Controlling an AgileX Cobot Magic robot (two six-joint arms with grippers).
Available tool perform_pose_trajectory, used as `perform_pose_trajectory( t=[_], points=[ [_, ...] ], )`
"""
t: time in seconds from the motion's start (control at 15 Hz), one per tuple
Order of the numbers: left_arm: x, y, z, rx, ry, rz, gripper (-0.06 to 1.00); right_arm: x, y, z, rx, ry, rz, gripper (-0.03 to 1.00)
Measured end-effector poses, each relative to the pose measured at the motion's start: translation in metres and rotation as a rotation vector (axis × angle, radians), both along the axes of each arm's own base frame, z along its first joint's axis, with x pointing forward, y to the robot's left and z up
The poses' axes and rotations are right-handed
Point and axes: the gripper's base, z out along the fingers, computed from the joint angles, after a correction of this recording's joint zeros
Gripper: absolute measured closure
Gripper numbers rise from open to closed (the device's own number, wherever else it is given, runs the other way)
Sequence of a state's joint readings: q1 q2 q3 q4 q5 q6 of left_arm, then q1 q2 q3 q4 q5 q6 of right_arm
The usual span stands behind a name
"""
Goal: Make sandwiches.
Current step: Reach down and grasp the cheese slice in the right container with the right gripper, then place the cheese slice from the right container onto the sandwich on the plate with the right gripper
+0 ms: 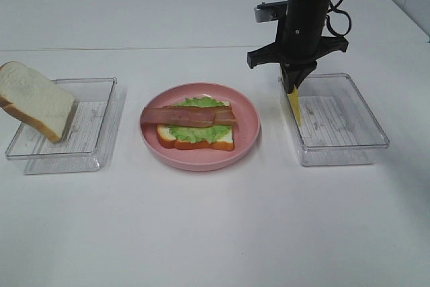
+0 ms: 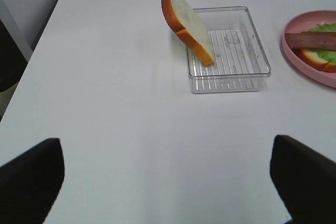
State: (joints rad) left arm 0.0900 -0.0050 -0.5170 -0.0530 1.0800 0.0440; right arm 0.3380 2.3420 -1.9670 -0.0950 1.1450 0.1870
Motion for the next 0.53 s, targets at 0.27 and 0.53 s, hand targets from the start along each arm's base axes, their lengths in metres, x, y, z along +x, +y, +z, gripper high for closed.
perform_pose_trajectory(
  t=[0.27, 0.53],
  points=[
    [0.000, 0.000, 0.000, 0.000, 0.000, 0.000, -0.04, -0.003, -0.001, 0.010, 0.004, 0.010, -0.005, 0.95],
    [0.000, 0.000, 0.000, 0.000, 0.000, 0.000, -0.04, -0.022, 0.005, 0.085, 0.176, -0.081, -0.020, 0.95]
  ],
)
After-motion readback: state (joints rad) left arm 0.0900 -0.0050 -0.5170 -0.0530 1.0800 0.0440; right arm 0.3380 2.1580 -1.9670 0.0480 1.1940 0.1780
